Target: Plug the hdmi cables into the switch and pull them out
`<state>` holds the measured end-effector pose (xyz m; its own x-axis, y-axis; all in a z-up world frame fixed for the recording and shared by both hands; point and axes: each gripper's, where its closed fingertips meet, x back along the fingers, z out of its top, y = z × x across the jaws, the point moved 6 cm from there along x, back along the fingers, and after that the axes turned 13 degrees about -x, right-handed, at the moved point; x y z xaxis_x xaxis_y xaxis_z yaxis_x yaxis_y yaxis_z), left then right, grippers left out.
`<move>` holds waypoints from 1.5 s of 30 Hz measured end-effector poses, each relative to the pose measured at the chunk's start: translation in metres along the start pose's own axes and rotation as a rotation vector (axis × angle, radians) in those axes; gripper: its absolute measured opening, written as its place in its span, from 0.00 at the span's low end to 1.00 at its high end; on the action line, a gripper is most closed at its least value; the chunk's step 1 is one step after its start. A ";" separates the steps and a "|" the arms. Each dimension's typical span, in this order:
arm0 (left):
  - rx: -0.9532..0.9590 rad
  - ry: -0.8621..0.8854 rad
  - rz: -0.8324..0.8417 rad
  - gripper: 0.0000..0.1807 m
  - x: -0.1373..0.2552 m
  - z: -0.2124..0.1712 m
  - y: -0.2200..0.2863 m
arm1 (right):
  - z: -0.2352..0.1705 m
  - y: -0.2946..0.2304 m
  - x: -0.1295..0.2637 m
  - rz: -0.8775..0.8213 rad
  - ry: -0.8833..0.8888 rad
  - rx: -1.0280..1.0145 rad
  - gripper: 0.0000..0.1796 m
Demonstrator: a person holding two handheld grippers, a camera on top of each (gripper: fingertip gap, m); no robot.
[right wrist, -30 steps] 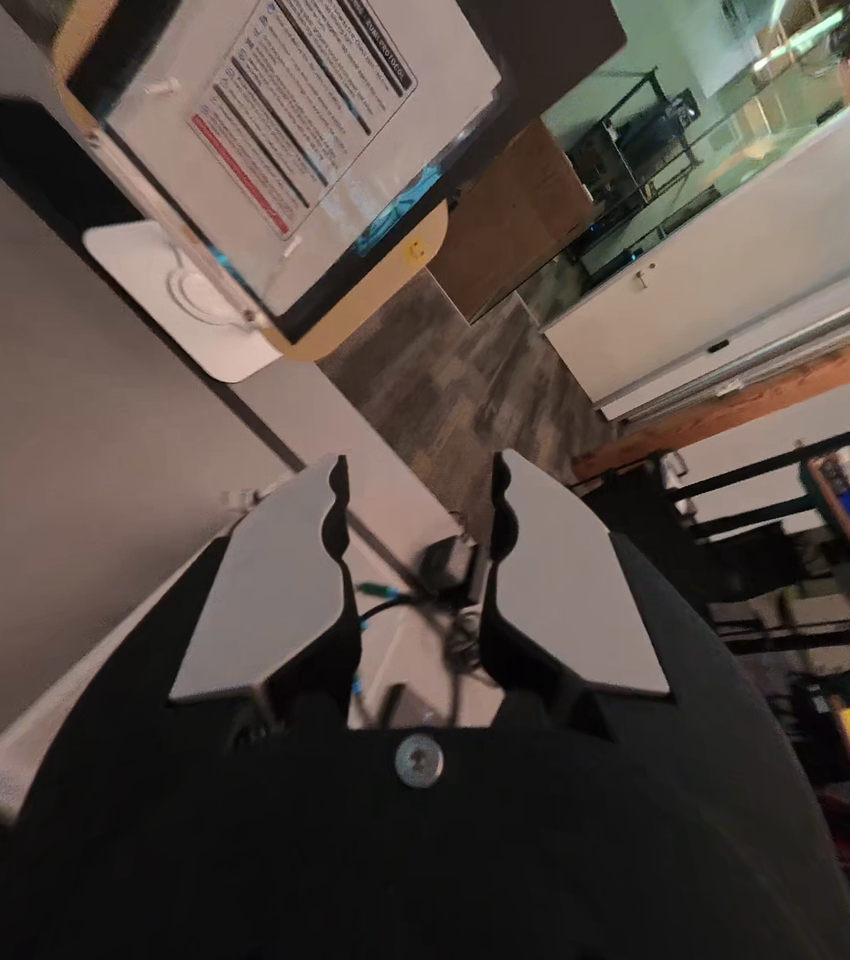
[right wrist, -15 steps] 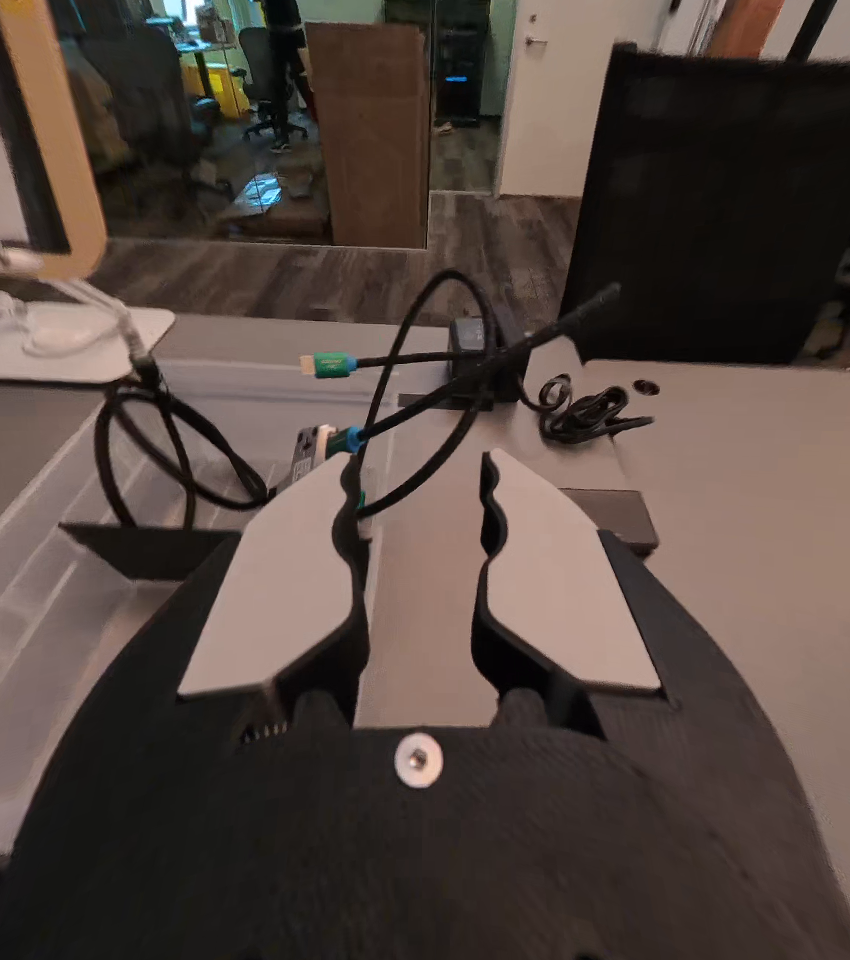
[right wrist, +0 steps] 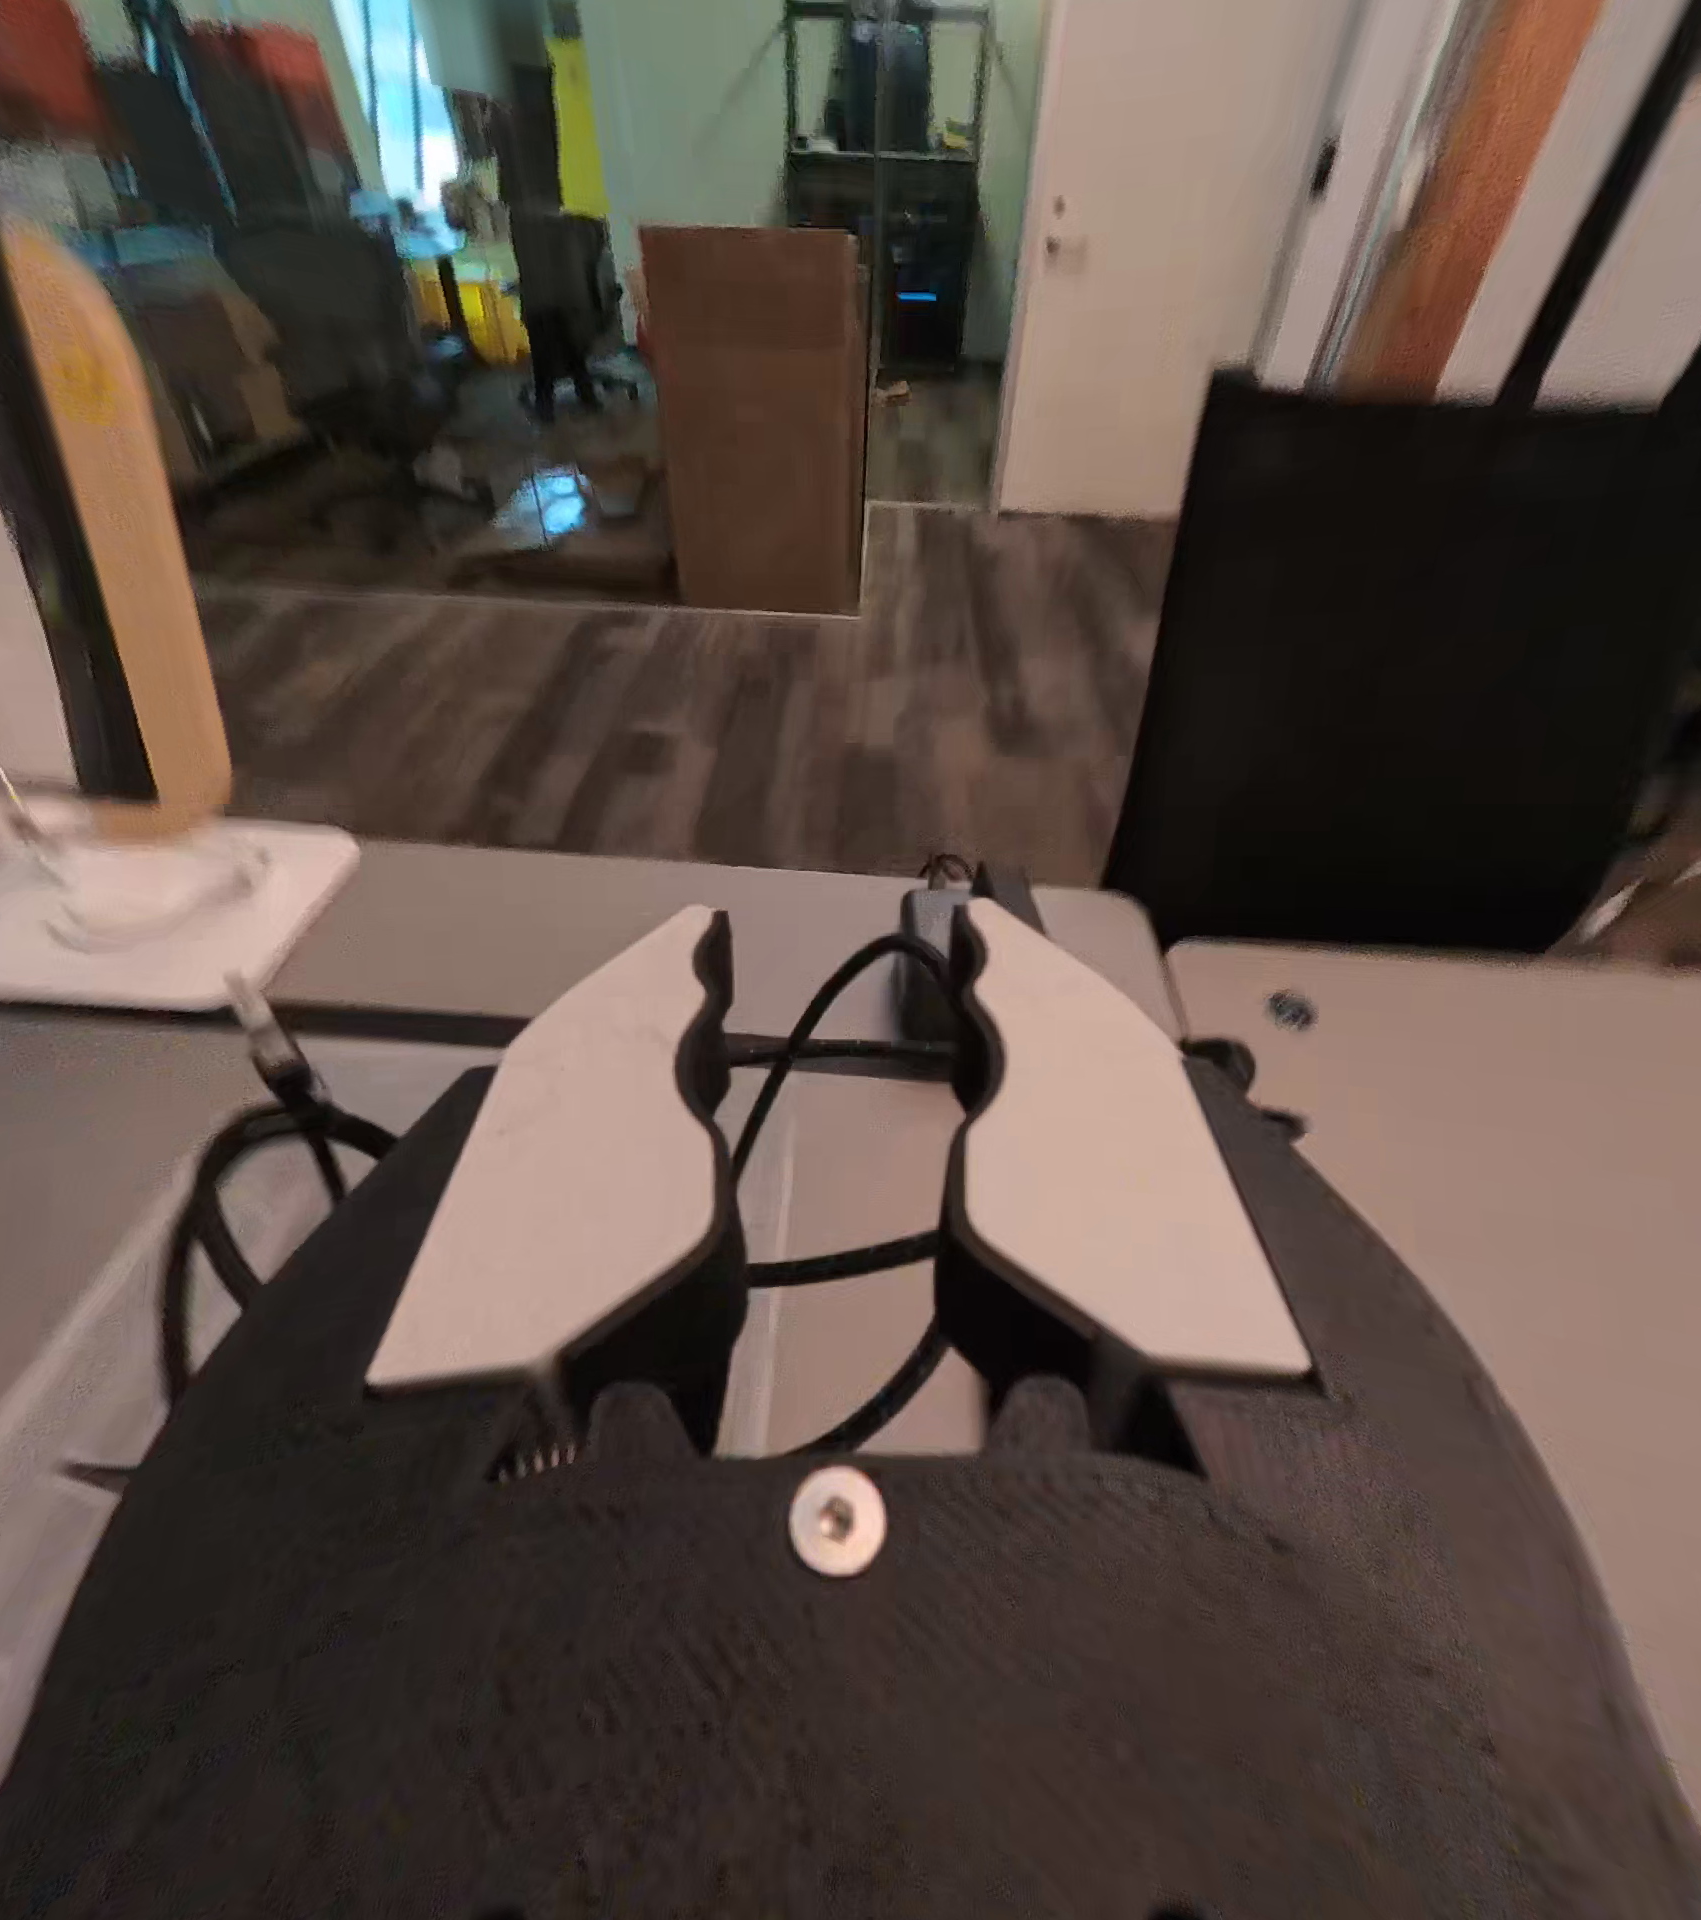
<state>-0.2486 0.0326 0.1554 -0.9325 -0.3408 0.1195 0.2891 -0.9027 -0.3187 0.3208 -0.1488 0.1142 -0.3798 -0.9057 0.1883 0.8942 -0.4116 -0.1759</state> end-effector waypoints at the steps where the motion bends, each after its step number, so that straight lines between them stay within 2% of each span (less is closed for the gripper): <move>1: -0.005 -0.001 -0.005 0.33 -0.002 0.000 0.002 | -0.004 -0.014 -0.005 -0.011 -0.020 0.114 0.21; 3: -0.018 -0.014 -0.014 0.33 -0.008 -0.001 0.006 | -0.021 -0.037 -0.029 0.033 -0.161 0.155 0.22; 6: -0.038 -0.049 -0.027 0.33 -0.017 -0.004 0.012 | -0.052 -0.040 -0.073 -0.009 -0.480 -0.101 0.21; 9: -0.059 -0.074 -0.044 0.33 -0.023 -0.006 0.019 | -0.072 -0.041 -0.100 -0.015 -0.624 -0.207 0.18; 11: -0.082 -0.088 -0.049 0.33 -0.025 -0.006 0.022 | -0.076 -0.057 -0.106 0.091 -0.645 -0.021 0.17; 14: -0.113 -0.095 -0.053 0.33 -0.028 -0.006 0.027 | -0.089 -0.071 -0.108 0.195 -0.645 0.528 0.31; 15: -0.117 -0.096 -0.063 0.33 -0.030 -0.006 0.028 | -0.098 -0.077 -0.104 0.281 -0.638 0.695 0.31; 17: -0.118 -0.103 -0.082 0.34 -0.034 -0.007 0.031 | -0.109 -0.075 -0.106 0.292 -0.623 0.942 0.30; 20: -0.116 -0.115 -0.105 0.34 -0.040 -0.010 0.033 | -0.113 -0.063 -0.118 0.205 -0.694 1.037 0.29; 22: -0.122 -0.126 -0.112 0.34 -0.042 -0.012 0.035 | -0.112 -0.061 -0.126 0.186 -0.669 1.084 0.27; 25: -0.133 -0.140 -0.113 0.34 -0.045 -0.014 0.036 | -0.120 -0.053 -0.131 0.135 -0.719 1.140 0.17; 28: -0.125 -0.140 -0.111 0.34 -0.046 -0.015 0.034 | -0.117 -0.059 -0.123 0.160 -0.702 1.097 0.15; 31: -0.123 -0.125 -0.109 0.34 -0.046 -0.013 0.034 | -0.118 -0.082 -0.099 0.284 -0.687 1.092 0.15; 33: -0.127 -0.113 -0.112 0.33 -0.047 -0.012 0.035 | -0.131 -0.088 -0.094 0.345 -0.813 1.069 0.15; 35: -0.134 -0.121 -0.123 0.33 -0.049 -0.013 0.039 | -0.148 -0.085 -0.099 0.334 -0.929 1.046 0.17; 38: -0.149 -0.139 -0.132 0.33 -0.053 -0.015 0.044 | -0.159 -0.087 -0.109 0.327 -0.975 0.931 0.19; 40: -0.146 -0.138 -0.126 0.33 -0.051 -0.015 0.044 | -0.152 -0.086 -0.108 0.283 -0.924 0.903 0.26; 42: -0.132 -0.129 -0.117 0.33 -0.045 -0.012 0.040 | -0.127 -0.090 -0.090 0.273 -0.759 0.830 0.30; 44: -0.116 -0.128 -0.084 0.33 -0.033 -0.010 0.029 | -0.092 -0.093 -0.049 0.259 -0.541 0.701 0.33; 45: -0.104 -0.134 -0.047 0.34 -0.025 -0.009 0.019 | -0.077 -0.089 -0.022 0.238 -0.442 0.612 0.28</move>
<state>-0.2217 0.0267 0.1375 -0.9053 -0.3371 0.2585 0.2154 -0.8887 -0.4048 0.2318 -0.0998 0.0516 -0.1477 -0.7850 0.6017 0.9598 0.0329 0.2786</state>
